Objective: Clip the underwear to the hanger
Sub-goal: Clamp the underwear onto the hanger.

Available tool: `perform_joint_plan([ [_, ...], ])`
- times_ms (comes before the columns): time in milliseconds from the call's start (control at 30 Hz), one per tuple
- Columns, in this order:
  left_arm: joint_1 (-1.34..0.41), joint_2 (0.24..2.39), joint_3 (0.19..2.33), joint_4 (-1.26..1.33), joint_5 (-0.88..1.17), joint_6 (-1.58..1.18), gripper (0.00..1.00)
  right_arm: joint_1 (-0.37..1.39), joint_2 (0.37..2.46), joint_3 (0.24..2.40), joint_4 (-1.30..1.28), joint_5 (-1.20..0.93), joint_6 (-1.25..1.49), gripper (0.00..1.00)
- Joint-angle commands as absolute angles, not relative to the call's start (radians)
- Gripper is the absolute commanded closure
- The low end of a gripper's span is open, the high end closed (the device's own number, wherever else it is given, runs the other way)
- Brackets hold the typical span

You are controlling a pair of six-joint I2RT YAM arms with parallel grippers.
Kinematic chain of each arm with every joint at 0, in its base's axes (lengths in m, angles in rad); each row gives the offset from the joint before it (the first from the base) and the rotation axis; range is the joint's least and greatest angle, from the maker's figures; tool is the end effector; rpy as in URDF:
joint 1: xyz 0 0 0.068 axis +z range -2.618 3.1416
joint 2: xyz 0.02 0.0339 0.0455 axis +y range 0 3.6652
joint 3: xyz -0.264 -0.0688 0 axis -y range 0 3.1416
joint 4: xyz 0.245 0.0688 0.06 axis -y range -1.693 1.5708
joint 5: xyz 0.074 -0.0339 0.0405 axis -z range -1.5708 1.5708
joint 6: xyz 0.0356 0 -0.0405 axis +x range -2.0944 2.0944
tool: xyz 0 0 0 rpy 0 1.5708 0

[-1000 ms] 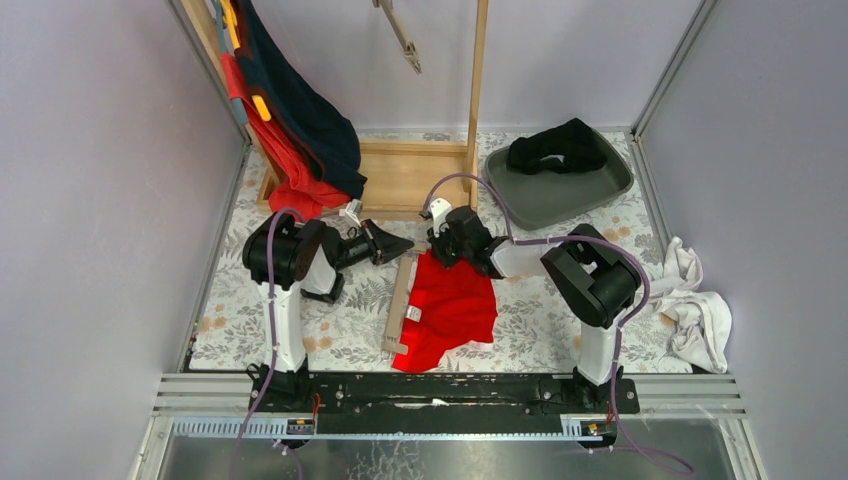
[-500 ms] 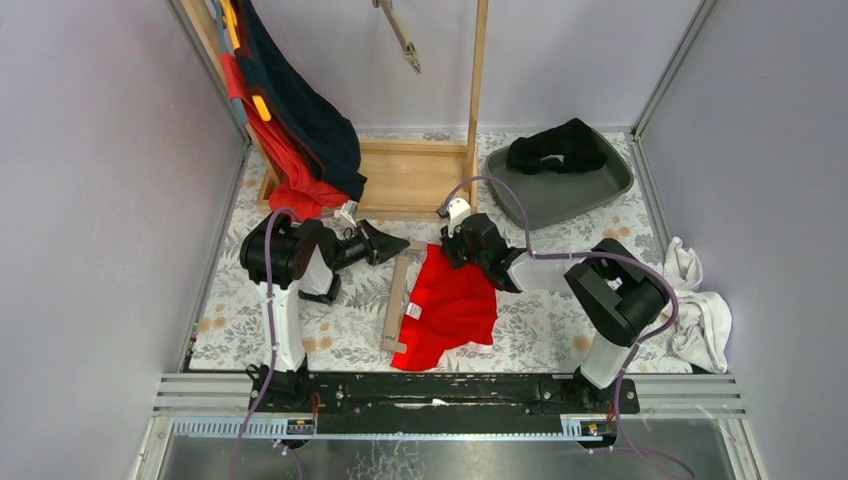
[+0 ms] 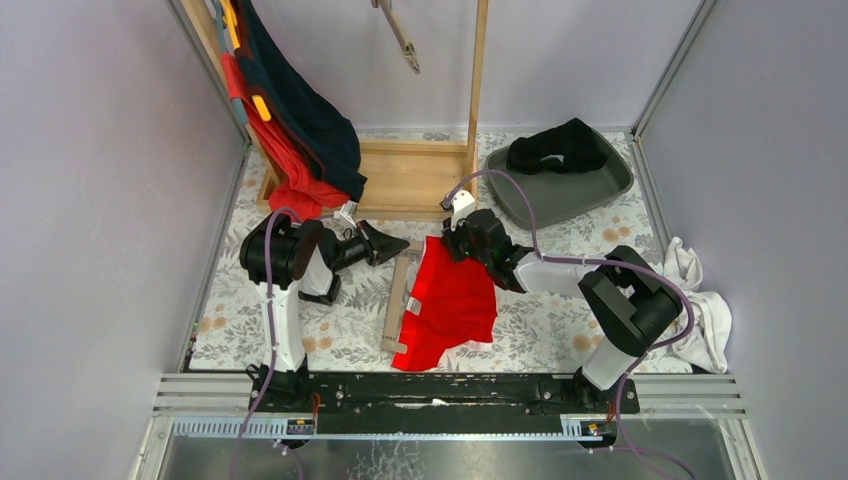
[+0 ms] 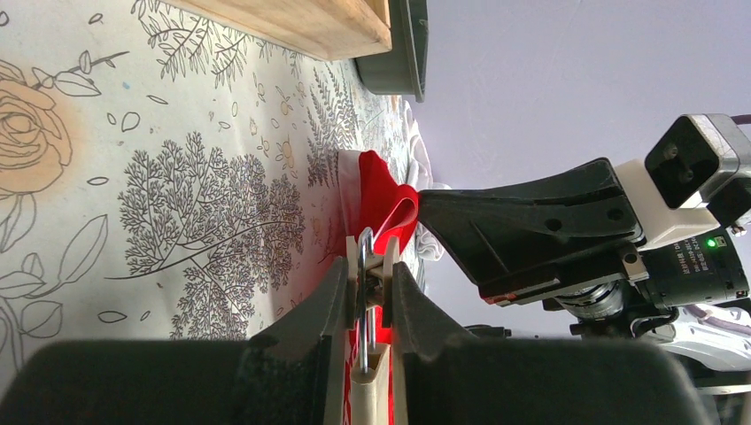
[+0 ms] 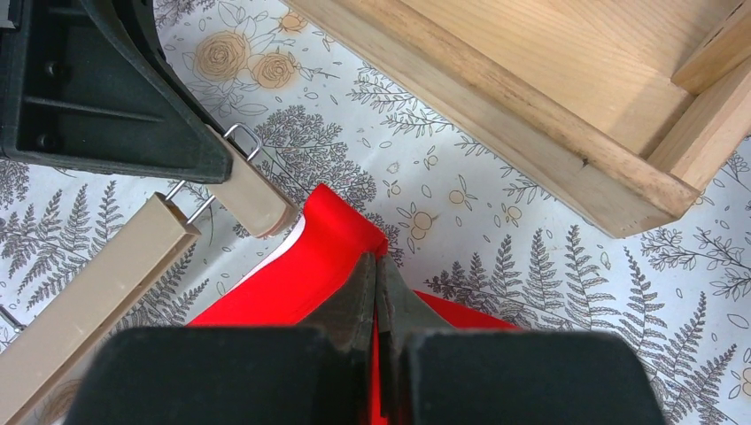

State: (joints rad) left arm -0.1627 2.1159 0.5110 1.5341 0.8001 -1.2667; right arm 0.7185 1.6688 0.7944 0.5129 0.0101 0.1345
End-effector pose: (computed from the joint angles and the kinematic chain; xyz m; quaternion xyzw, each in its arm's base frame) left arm 0.2989 -0.0749 0.0853 -0.1274 0.7130 -0.6267 0.2874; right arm 0.2649 0.2311 0.1880 -0.2341 0.7887 0.2314 0.5193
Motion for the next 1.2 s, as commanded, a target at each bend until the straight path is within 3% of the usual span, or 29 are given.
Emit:
perform_joint_plan([
  [0,-0.16,2.085,0.503,1.605,0.799,-1.255,1.0,0.727,1.617,0.816,0.547,0.033,0.128,1.0],
  [1167,-0.191,2.096,0.524,1.605,0.789,-1.246,1.0,0.726,1.619,0.852,0.509,0.037,0.111,1.0],
])
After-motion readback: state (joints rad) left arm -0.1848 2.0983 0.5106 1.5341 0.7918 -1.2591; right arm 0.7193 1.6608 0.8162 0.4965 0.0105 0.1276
